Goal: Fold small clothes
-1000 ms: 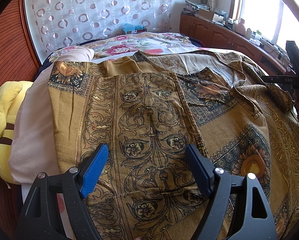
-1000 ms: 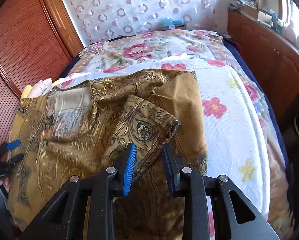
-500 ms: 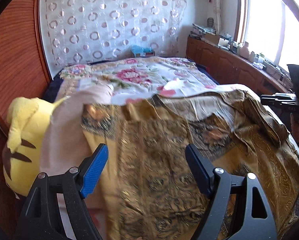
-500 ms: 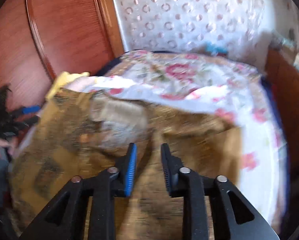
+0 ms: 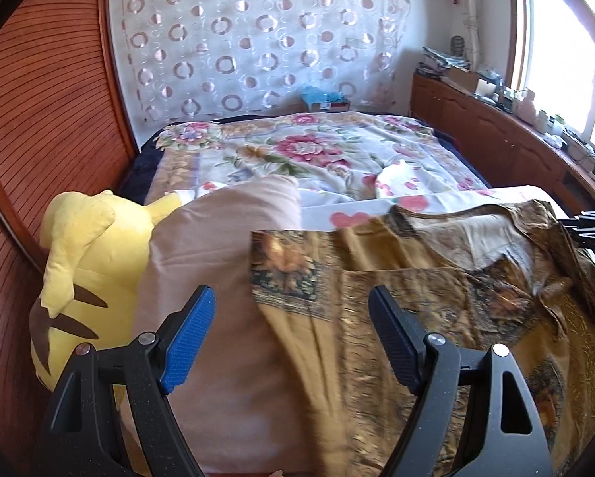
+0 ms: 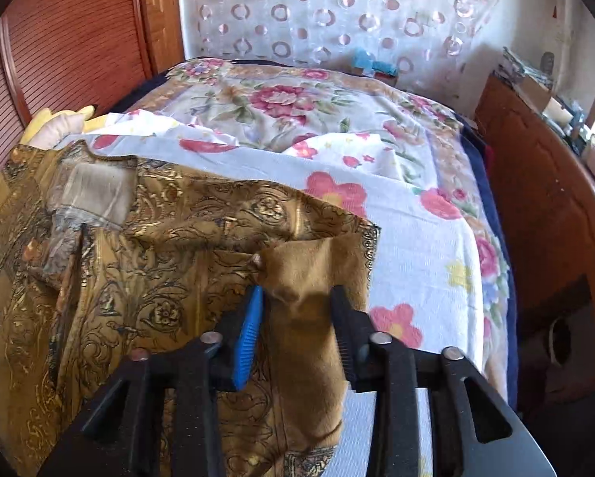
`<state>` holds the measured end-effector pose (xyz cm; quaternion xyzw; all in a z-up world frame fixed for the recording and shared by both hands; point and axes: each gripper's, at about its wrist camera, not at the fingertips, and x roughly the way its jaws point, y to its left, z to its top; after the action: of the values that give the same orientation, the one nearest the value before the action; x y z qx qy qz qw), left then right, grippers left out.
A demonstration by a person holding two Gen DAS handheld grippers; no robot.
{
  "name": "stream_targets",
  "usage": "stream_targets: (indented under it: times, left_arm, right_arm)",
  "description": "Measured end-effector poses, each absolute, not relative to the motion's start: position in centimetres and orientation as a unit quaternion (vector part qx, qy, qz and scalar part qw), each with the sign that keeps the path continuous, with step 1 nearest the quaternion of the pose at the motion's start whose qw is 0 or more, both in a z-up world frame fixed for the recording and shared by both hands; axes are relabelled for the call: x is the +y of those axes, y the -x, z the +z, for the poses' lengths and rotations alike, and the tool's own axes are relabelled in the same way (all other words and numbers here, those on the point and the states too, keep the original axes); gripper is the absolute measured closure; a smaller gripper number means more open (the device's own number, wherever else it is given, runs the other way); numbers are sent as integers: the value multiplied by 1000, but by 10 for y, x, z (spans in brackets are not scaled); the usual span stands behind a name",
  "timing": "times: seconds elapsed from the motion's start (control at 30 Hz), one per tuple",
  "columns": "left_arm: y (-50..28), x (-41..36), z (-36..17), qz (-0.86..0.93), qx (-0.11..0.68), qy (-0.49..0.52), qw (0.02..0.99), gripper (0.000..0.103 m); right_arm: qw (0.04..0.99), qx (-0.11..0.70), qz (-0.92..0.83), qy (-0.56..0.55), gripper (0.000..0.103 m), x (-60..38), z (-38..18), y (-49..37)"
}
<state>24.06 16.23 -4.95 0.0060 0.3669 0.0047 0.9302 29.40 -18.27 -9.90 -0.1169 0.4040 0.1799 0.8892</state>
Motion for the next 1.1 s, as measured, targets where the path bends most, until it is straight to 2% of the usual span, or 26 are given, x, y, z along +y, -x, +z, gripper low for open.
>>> stream_targets:
  times: [0.03, 0.27, 0.43, 0.7, 0.77, 0.93, 1.0, 1.07, 1.1]
  left_arm:
    - [-242, 166, -50, 9, 366, -4, 930, 23]
    - [-247, 182, -51, 23, 363, 4, 932, 23]
    - [-252, 185, -54, 24, 367, 8, 930, 23]
    - [-262, 192, -62, 15, 383, 19, 923, 23]
    - [-264, 195, -63, 10, 385, 20, 923, 23]
    - [-272, 202, -69, 4, 400, 35, 916, 40]
    - [-274, 203, -69, -1, 401, 41, 915, 41]
    - [-276, 202, -69, -3, 401, 40, 915, 41]
    - [-277, 200, -68, -5, 402, 40, 915, 41]
  right_arm:
    - [889, 401, 182, 126, 97, -181, -100, -293]
    - [906, 376, 157, 116, 101, -232, -64, -295]
    - [910, 380, 138, 86, 99, -262, -55, -306]
    - [903, 406, 131, 43, 67, -267, -74, -329]
    - [899, 415, 137, 40, 63, -267, -77, -334]
    - [891, 431, 135, 39, 63, -266, -86, -346]
    - [891, 429, 142, 38, 63, -264, -85, -347]
    - [890, 427, 158, 40, 69, -260, -86, -348]
    - [889, 425, 164, 50, 81, -256, -86, -348]
